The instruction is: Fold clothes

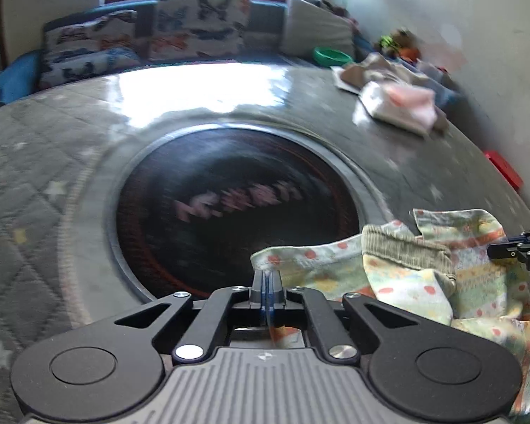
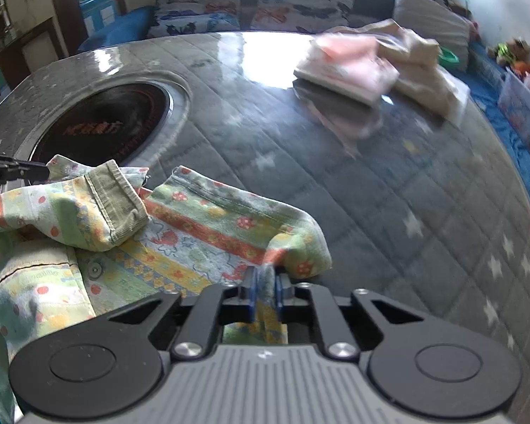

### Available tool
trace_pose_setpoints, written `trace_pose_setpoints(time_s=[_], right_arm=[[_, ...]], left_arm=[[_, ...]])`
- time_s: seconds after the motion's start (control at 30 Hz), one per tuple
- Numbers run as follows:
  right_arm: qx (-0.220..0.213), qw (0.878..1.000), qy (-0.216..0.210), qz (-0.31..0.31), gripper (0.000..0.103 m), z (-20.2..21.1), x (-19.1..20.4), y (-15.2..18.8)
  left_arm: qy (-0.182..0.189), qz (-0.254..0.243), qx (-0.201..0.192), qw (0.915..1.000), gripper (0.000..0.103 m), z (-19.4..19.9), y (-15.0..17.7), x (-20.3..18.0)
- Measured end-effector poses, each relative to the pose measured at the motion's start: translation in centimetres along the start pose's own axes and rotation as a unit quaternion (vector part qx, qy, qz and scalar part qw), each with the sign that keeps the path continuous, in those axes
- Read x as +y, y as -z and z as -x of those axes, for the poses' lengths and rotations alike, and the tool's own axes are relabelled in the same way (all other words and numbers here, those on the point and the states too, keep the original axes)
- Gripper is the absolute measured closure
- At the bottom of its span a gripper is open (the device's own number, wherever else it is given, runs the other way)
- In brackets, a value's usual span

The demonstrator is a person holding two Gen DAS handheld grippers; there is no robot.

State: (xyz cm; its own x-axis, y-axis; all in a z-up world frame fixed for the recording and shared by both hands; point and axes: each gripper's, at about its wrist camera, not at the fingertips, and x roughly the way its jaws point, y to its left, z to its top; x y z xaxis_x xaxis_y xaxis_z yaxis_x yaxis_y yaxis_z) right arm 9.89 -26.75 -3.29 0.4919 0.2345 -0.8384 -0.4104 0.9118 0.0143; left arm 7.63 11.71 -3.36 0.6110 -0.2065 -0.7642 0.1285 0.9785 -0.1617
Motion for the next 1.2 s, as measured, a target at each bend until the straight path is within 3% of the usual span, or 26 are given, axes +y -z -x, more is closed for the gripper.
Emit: trace_pose_setpoints(time_s=[0.23,0.37,0.43,0.5,0.6,0.77,0.9,1.07,1.2], right_arm=[[-0.052,0.998,-0.019,0.038,0.098,-2.4,3.3,-6.3],[-0.085,0.994,-0.02,0.059,0.098,-3.8,5.6,-10.1],[-0.099,0.993,-0.02,0.061,0.098,-4.6,6.4,-11.7],[-0.104,0.993,-0.014,0.06,0.098,-5.7,7.1,-13.0],[-0.084,0.995,-0.003,0.045,0.097,-7.7,7.1,-14.2],[-0.079,0.995,0.006,0.061,0.087,-8.2,7.1,-13.9],[-0.082,0.992,-0.017,0.089,0.08,-6.2,7.5,-12.2],[-0.077,0.986,-0.077,0.123,0.076,-2.8,8.6,-9.4],[-0.062,0.977,-0.127,0.16,0.072,-0.7,10.5,-6.8]], left_arm=[[-0.076,0.049,-0.042,0.995,0.103,2.4,-2.4,5.7],[-0.078,0.069,-0.049,0.9933,0.101,3.3,-3.3,7.2],[-0.077,0.067,-0.043,0.9939,0.091,3.4,-3.3,7.0],[-0.076,0.058,-0.031,0.9949,0.07,3.0,-2.7,6.4],[-0.079,0.041,-0.011,0.996,0.057,2.4,-1.3,5.7],[-0.097,0.013,0.011,0.9951,0.05,1.2,0.5,4.6],[-0.087,-0.008,0.009,0.9962,0.054,1.0,0.7,3.6],[-0.082,-0.025,0.004,0.9963,0.088,0.8,0.9,3.0],[-0.094,-0.041,-0.007,0.9947,0.098,0.8,-0.1,3.1]])
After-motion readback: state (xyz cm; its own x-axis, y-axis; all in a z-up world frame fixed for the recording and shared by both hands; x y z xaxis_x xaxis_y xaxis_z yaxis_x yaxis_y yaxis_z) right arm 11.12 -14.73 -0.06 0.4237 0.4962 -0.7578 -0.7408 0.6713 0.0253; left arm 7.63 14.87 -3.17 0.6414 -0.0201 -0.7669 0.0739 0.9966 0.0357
